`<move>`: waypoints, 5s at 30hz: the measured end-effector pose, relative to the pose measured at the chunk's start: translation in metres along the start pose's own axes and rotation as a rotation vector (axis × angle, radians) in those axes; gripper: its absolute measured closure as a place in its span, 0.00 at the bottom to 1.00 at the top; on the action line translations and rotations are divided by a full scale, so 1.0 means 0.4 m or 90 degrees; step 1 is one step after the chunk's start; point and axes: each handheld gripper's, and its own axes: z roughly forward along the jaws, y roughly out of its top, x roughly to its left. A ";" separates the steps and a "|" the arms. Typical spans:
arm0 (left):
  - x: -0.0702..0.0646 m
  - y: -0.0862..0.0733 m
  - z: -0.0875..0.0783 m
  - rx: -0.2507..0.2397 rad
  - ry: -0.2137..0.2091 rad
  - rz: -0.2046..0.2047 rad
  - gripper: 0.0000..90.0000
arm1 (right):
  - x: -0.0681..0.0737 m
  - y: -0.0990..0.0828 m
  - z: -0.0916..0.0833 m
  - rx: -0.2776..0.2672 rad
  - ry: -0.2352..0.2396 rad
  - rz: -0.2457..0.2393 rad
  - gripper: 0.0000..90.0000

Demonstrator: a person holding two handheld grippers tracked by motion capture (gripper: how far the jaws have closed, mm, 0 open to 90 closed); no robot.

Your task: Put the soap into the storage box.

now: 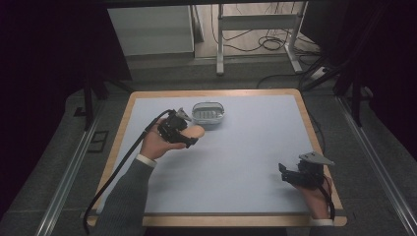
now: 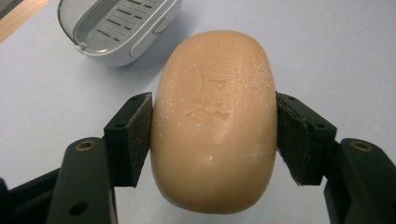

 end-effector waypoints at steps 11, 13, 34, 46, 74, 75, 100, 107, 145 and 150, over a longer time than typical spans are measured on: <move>0.017 0.031 0.001 -0.007 -0.004 -0.002 0.37 | -0.001 -0.002 0.001 0.002 -0.003 0.003 0.11; 0.018 0.033 0.002 -0.006 -0.004 -0.003 0.37 | -0.001 -0.002 0.001 0.002 -0.003 0.005 0.11; 0.047 0.096 0.035 0.004 0.004 0.007 0.37 | -0.009 -0.003 0.000 0.002 -0.005 0.007 0.11; 0.067 0.117 0.068 0.006 -0.007 -0.005 0.37 | -0.010 -0.002 -0.002 0.001 -0.007 0.012 0.11; 0.125 0.190 0.142 0.035 -0.015 -0.011 0.38 | -0.016 -0.004 0.000 0.004 -0.010 0.014 0.11; 0.125 0.190 0.142 0.035 -0.015 -0.011 0.38 | -0.016 -0.004 0.000 0.004 -0.010 0.014 0.11; 0.166 0.236 0.242 0.077 -0.016 -0.017 0.38 | -0.025 -0.007 0.000 0.007 -0.013 0.019 0.11; 0.176 0.234 0.272 0.084 -0.018 -0.012 0.39 | -0.025 -0.008 0.002 0.010 -0.015 0.019 0.11; 0.101 0.091 0.089 -0.015 -0.014 -0.003 0.22 | -0.021 -0.005 -0.001 0.013 -0.010 0.016 0.11; 0.053 0.042 0.060 -0.039 -0.029 0.014 0.22 | -0.019 -0.005 -0.001 0.013 -0.010 0.015 0.11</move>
